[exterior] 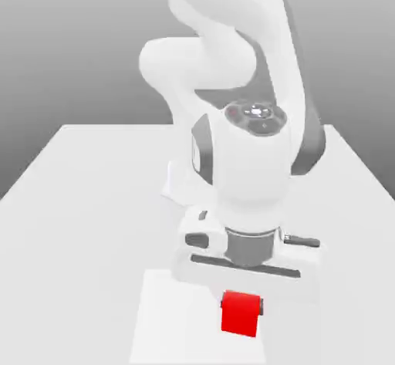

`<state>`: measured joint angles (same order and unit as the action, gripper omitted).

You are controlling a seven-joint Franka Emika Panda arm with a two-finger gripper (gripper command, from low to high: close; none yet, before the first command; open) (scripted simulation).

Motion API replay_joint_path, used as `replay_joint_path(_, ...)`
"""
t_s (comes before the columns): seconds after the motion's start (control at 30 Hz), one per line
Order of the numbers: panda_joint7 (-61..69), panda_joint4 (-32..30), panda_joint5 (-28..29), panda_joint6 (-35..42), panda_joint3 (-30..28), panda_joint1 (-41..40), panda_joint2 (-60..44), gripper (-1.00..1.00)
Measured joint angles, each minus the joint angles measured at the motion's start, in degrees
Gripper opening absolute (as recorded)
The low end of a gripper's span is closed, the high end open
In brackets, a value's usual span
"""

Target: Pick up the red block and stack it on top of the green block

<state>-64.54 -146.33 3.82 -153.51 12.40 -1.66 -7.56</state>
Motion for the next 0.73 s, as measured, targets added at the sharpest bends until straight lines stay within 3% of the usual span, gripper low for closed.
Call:
replay_joint_path(0.13, 8.69, -7.14, -3.33, 0.32, 3.39, 4.02, 7.52, -1.00)
replay_joint_path(0.37, 25.81, -19.71, -11.71, 0.46, 3.67, 13.51, 20.72, -1.00)
replay_joint_path(0.5, 25.96, -21.02, -9.92, -5.67, 4.34, 13.44, 15.94, -1.00)
replay_joint_path(0.63, 21.42, -20.86, -3.21, -13.46, 3.52, 12.52, 7.76, -1.00)
replay_joint_path(0.67, 20.56, -20.83, -1.97, -14.57, 3.22, 12.47, 6.58, 1.00)
replay_joint_path(0.73, 20.56, -20.83, -1.96, -14.57, 3.23, 12.73, 6.58, 1.00)
